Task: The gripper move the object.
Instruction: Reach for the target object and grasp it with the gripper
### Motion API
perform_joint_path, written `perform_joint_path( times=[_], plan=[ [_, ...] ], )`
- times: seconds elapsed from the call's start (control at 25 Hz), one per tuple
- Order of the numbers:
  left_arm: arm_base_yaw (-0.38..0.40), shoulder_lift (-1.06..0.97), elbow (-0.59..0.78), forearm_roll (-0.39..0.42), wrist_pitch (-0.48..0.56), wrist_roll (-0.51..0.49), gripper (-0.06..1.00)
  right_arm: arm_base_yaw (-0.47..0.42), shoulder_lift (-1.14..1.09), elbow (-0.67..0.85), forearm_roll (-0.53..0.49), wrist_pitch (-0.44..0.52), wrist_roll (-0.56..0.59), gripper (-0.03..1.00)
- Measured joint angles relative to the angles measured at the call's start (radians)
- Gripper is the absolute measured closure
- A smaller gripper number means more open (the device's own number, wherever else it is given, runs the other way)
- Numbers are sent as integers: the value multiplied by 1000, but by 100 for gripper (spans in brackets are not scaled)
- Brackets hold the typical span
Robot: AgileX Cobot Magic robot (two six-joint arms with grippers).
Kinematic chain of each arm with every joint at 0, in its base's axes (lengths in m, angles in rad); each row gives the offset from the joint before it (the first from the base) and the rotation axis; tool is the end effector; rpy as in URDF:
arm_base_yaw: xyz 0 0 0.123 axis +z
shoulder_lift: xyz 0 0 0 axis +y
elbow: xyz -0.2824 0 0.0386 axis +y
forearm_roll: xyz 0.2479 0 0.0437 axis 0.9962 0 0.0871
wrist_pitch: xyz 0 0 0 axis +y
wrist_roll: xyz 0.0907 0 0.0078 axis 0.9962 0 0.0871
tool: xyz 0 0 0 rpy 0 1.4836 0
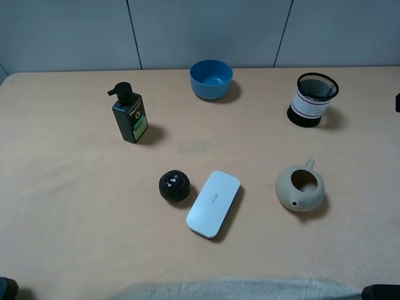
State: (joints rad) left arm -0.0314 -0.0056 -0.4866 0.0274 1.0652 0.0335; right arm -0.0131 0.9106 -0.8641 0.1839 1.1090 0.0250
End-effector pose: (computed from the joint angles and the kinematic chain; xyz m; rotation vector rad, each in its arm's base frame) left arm -0.0043 0.0023 0.2731 0.0655 2.0554 0.0342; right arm 0.1508 0.0129 0.3234 0.1024 2.6286 0.2489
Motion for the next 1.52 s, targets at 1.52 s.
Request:
perform_joint_path(
  times=[1.52],
  plan=[
    [0, 0, 0, 0, 0, 0, 0, 1, 863, -574, 5, -94, 4, 27]
  ],
)
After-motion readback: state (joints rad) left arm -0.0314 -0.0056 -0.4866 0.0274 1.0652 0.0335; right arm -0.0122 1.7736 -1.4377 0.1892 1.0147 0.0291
